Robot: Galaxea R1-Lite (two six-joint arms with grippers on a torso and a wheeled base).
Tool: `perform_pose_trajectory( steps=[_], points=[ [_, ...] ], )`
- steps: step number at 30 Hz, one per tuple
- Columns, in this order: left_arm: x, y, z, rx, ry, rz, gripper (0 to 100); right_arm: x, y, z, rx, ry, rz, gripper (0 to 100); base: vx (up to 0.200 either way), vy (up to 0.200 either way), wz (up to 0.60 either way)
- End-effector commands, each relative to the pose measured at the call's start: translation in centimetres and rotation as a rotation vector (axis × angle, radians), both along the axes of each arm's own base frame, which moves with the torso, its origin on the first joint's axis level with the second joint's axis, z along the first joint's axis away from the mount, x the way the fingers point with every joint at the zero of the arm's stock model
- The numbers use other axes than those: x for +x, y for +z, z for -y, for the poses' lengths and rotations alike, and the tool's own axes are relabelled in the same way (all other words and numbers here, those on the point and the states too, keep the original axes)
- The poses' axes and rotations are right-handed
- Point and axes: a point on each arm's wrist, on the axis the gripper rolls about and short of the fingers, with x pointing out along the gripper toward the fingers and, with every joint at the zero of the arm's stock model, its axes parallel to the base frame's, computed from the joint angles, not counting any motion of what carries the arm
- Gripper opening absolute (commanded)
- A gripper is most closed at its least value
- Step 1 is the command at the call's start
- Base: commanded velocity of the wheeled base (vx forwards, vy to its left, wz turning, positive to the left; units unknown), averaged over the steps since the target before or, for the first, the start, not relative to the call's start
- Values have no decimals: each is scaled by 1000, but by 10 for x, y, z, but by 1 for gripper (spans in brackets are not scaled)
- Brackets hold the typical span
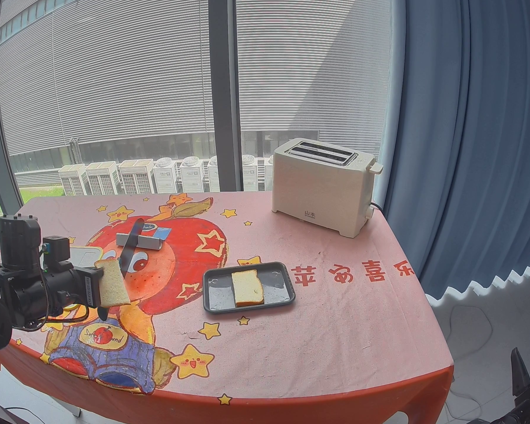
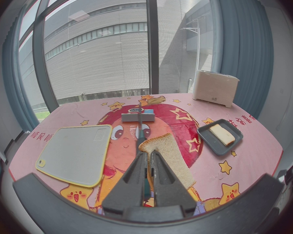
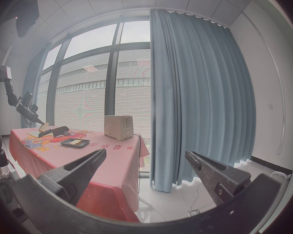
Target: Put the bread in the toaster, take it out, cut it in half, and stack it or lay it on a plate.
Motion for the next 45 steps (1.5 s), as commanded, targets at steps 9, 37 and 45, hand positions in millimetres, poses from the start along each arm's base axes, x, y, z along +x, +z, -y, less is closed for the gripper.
perform_pose_trajectory(
  steps=[9, 37, 45],
  points=[
    [-12, -15, 56, 62, -167, -46, 0, 0, -5, 0, 0, 1, 1, 100, 0, 0, 0],
    [54, -21, 126, 26, -326, 118, 0, 0, -5, 0, 0, 1, -1, 100, 0, 0, 0],
    [63, -23, 140, -16, -403, 106, 0, 0, -5, 0, 0, 1, 1, 100, 0, 0, 0]
  ],
)
